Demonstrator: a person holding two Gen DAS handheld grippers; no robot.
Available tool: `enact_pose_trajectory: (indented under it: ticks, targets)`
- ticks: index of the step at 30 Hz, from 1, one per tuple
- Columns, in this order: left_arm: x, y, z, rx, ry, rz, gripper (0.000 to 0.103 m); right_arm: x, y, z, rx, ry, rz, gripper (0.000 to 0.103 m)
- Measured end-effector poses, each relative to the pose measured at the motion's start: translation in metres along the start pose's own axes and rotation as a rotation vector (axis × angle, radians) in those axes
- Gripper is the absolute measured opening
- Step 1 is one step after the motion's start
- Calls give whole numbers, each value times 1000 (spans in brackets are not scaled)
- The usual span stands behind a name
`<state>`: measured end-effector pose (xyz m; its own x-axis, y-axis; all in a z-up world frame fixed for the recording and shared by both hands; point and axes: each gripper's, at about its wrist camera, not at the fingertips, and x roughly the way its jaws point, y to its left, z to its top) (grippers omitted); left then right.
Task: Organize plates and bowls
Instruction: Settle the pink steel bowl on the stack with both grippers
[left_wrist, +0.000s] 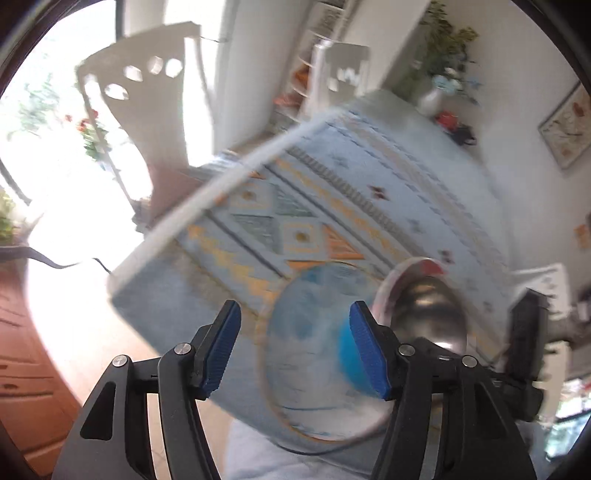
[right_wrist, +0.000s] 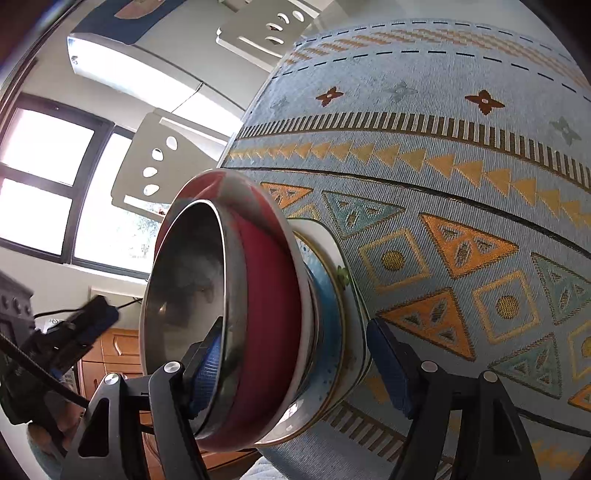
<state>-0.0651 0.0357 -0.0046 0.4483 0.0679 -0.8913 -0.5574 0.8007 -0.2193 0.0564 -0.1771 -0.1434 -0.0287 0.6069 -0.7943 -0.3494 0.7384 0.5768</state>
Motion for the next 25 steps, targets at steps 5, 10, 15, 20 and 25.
enact_pose_trajectory:
  ticks: [5,10,15,20,25]
  targets:
    - [47,9,-21,-10,107,83,60,4,6,4,-15,9,10,73]
    - [61,22,-39,-63,89,58,60,7,15,5,-39,12,1,73]
    - [71,32,-48,-126,-10,44,60,9,12,5,-28,19,-2,73]
    - [90,38,-62,-184,-137,-41,74,11,11,5,-28,14,-5,73]
    - [106,15,-62,-78,-203,-47,78,7,9,2,-30,3,-18,73]
